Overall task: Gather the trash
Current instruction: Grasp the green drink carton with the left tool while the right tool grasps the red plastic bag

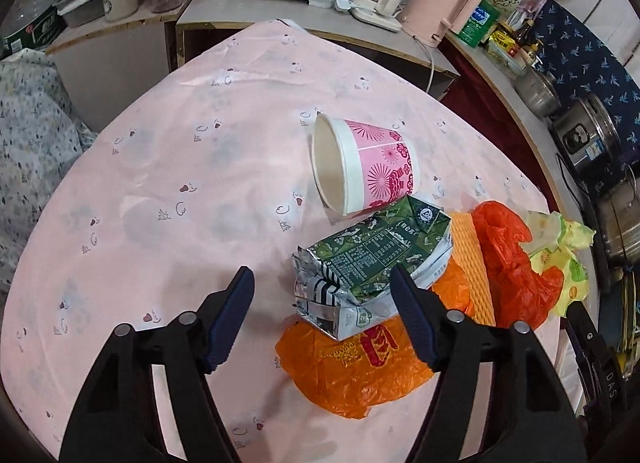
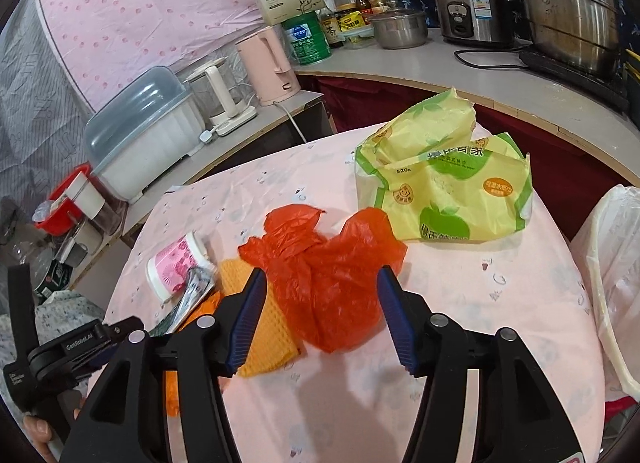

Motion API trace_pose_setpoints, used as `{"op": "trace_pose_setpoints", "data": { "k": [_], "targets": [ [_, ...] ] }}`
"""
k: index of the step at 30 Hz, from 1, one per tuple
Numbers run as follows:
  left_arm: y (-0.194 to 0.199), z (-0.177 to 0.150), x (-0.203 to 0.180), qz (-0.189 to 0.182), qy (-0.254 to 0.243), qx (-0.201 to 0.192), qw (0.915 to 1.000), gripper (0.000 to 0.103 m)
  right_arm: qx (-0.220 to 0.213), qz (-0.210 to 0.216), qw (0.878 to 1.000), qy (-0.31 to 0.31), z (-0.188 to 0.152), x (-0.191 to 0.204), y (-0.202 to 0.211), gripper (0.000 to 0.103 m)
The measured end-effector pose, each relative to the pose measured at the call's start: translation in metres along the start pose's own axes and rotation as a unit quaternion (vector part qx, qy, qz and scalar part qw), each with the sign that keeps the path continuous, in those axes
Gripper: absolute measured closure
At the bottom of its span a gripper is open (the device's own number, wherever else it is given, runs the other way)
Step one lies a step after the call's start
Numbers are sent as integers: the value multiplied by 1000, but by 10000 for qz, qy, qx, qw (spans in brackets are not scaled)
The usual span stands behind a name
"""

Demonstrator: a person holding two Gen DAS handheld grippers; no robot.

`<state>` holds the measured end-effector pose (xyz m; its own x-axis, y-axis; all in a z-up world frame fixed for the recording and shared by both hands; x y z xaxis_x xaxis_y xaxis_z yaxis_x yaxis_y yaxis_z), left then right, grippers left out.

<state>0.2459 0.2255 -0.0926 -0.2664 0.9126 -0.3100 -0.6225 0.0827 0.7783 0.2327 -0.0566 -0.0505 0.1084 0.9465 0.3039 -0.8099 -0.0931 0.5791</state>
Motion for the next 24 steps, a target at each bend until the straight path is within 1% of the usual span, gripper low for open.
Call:
{"op": "trace_pose_setpoints", "data": {
  "k": [2,4,5,10,13,15,16,17,18,21,24],
  "targets": [
    [-6,1,1,2,27,64,10000,49,32,-42,10000,-58,2,-4,-10,38],
    [-10,0,0,-1,23,132,9999,67,93,-60,9999,-99,3,-8,-19,38],
    [-11,-1,0,2,11,165,9999,73,125,-66,9998,-115,3,-10,-24,37],
    [-12,-2,-4,61,-76,88,9999,74,301,-97,9994,-162,0,-15,-45,36],
    [-9,-3,-7,90,-178,17,9998,75,406,-22,9989,-217,-4,-16,-54,37],
    [-7,-3,-9,103,-232,-44,9997,75,420,37,9988,-237,-7,-16,-56,54],
    [-5,-1,-10,117,-265,-80,9995,75,430,58,9988,-218,-8,-15,-56,58],
    [-3,-1,-11,130,-294,-117,9994,75,442,95,9988,-210,-9,-14,-56,68],
    [-1,0,-12,147,-333,-164,9992,75,453,124,9987,-207,-10,-13,-56,75],
    [6,2,-16,175,-401,-288,9986,75,366,184,9990,-176,-10,-10,-48,82],
    [15,6,-21,146,-448,-410,9980,75,227,221,9994,-168,-7,-7,-35,84]
  ]
}}
Point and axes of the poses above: each gripper's, at about its wrist camera, not at the fingertips, and y roughly against the way its jaws point, x to its left, z to its top, the point moved 2 cm from there along -y, roughly the way its jaws point, and after that the axes turned 9 degrees about -x, right-handed, at the moved point
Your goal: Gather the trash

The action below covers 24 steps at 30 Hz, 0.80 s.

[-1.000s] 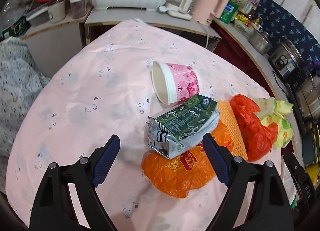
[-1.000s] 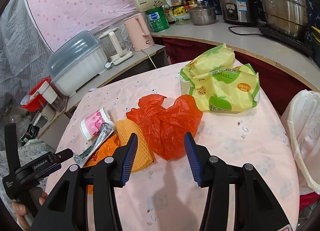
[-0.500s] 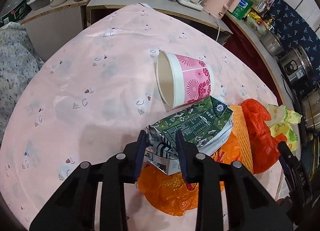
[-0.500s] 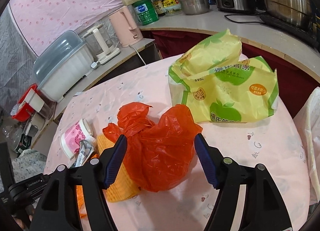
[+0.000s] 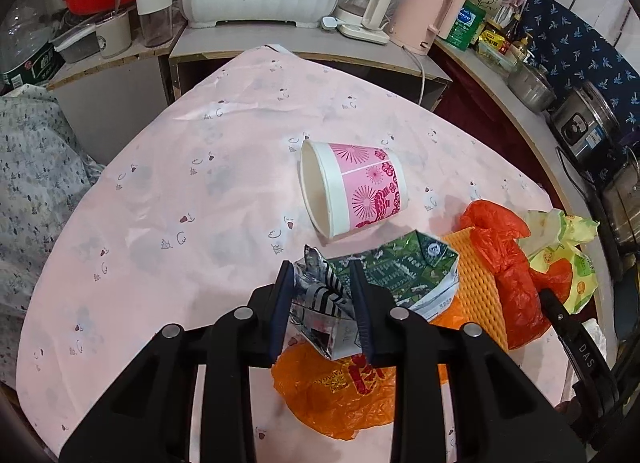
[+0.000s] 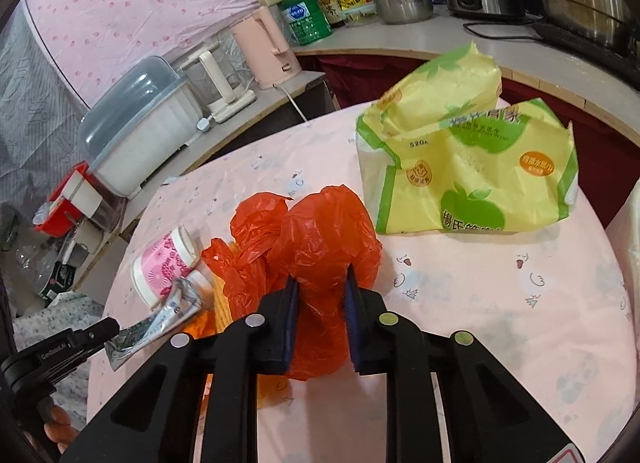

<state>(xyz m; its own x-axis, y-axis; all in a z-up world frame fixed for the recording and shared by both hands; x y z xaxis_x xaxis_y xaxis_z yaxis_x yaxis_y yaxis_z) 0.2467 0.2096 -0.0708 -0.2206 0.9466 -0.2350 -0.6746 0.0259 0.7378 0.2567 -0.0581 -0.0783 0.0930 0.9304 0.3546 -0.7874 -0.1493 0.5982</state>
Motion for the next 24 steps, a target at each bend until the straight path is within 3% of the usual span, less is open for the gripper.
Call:
{"op": "trace_pose_setpoints", "data": {
  "k": [18,23,24],
  "targets": [
    [72,10,-65,-624,-396,-617,9954,76,-1041,-116,9945,-90,32,-20,116,85],
    [86,3,-96,-820,-611,-666,9925,83,-1213,-190,9923,-185,34,-37,143,85],
    [87,-1,-102,-860,-654,-647,9920,94,-1243,-214,9918,-206,34,-43,148,85]
  ]
}}
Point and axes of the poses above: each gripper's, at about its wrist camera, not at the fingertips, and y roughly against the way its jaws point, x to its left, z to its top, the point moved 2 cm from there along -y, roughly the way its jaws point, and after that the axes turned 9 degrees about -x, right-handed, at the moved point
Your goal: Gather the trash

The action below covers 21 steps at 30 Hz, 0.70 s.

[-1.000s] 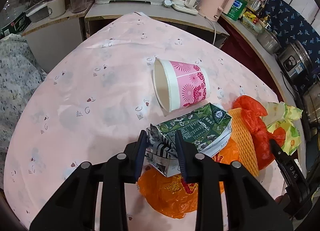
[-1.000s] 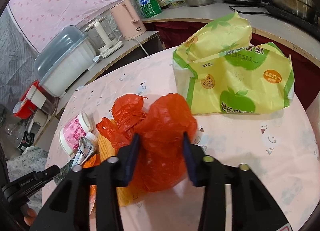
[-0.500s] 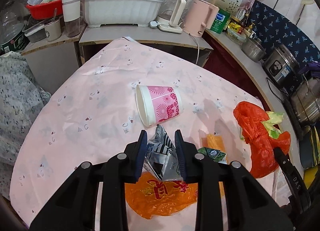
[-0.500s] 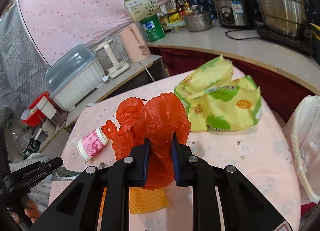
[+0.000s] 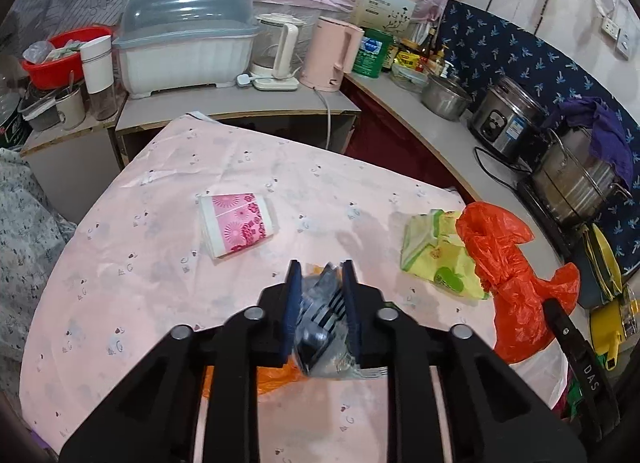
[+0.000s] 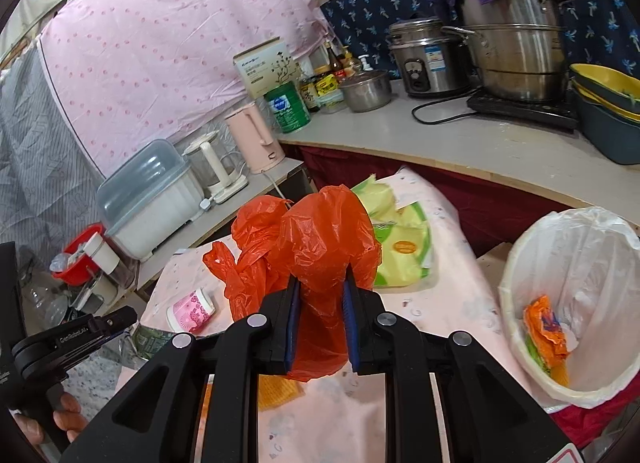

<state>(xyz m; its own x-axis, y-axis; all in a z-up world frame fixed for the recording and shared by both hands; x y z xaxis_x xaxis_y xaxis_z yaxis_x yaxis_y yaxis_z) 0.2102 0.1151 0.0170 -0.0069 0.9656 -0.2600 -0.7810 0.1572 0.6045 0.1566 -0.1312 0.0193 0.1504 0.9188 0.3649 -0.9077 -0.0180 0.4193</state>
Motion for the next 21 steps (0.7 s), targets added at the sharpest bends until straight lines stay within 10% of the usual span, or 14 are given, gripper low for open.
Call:
{"op": "trace_pose_setpoints", "data": {
  "k": [17,20,21],
  "targets": [
    [4,-67,-61,-467,-619,595,9952,101,-51,-357,9986,-399,-15,-82,52,85],
    [2,-87,-47,-326,-1055,616,9920,83,-3,-339,9986,-411,-19,-87,53,85],
    [1,-94,-42,-250,-1221,599,9904,62,16,-331,9986,-420,-20,-88,53,85]
  ]
}}
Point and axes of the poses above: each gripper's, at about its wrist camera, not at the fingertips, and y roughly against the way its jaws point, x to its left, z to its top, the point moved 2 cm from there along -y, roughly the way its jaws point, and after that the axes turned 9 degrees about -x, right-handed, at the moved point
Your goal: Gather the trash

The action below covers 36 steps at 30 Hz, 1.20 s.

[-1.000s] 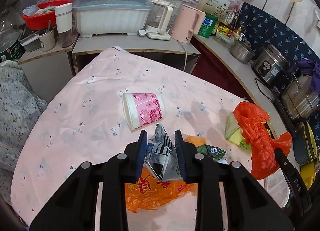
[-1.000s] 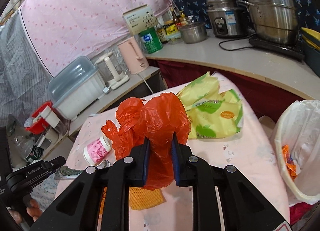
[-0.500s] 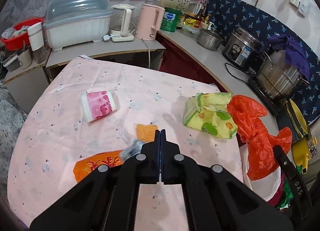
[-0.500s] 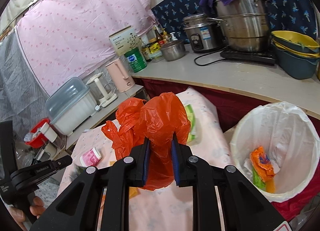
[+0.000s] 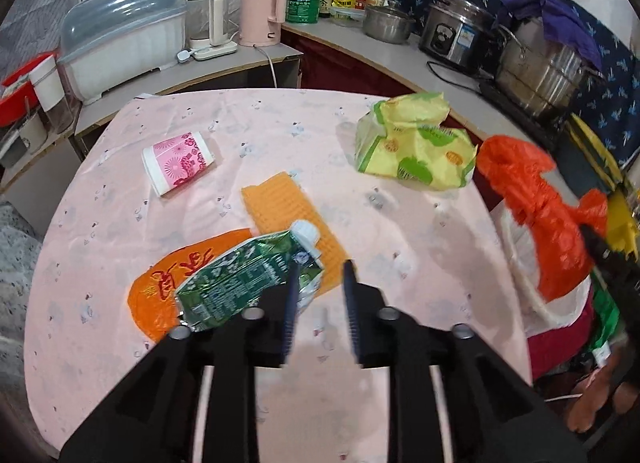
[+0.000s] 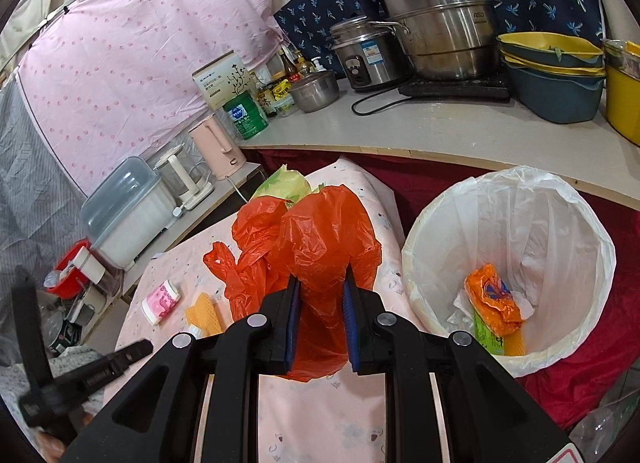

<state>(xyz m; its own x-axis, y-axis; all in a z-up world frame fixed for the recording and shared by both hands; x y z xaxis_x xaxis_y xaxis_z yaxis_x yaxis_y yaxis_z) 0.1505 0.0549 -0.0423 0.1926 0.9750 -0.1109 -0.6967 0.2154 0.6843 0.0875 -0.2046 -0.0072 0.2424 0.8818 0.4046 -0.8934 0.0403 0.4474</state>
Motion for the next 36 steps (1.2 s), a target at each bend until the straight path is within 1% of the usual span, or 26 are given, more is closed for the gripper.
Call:
{"op": "trace_pose_setpoints", "data": {
  "k": [1,3,4,5,7,10,11,13,15,19,23,28,31,33,36],
  "targets": [
    [-1,-6,5,88,-134,-25,9999,49,25,9,10000,-9,-2,-1,-1,85],
    [-7,-20,14,214,-453,-17,9987,44,65,22,10000,-20,-5,-1,-3,85],
    [-12,-27,20,293,-578,7,9979,38,91,34,9999,-32,-7,0,-4,85],
    [-16,-31,26,347,-636,57,9974,37,119,53,9999,-42,-9,2,-6,85],
    [-25,-37,37,446,-649,90,9969,37,175,83,9998,-22,-12,6,-10,85],
    [-31,-41,46,373,-619,30,9974,25,270,138,9995,70,-18,17,-15,85],
    [-32,-43,47,380,-659,-37,9971,22,296,154,9994,102,-20,21,-17,85],
    [-33,-44,47,384,-771,-110,9962,22,350,181,9991,160,-23,27,-20,85],
    [-32,-43,45,355,-810,-201,9959,18,379,191,9989,202,-25,31,-21,85],
    [-33,-32,47,431,-922,-386,9941,14,414,177,9988,211,-26,35,-25,85],
    [-49,-30,49,279,-1011,-131,9944,14,451,181,9985,242,-27,38,-29,85],
    [-56,-45,36,46,-1043,81,9945,14,511,198,9981,267,-29,41,-34,85],
    [-59,-55,25,-20,-1132,205,9934,14,531,221,9980,281,-30,42,-35,85],
    [-62,-61,20,-91,-1071,315,9937,14,535,230,9979,296,-30,43,-36,85],
    [-68,-66,14,1,-1046,405,9937,16,540,237,9979,285,-30,43,-36,85]
  ]
}}
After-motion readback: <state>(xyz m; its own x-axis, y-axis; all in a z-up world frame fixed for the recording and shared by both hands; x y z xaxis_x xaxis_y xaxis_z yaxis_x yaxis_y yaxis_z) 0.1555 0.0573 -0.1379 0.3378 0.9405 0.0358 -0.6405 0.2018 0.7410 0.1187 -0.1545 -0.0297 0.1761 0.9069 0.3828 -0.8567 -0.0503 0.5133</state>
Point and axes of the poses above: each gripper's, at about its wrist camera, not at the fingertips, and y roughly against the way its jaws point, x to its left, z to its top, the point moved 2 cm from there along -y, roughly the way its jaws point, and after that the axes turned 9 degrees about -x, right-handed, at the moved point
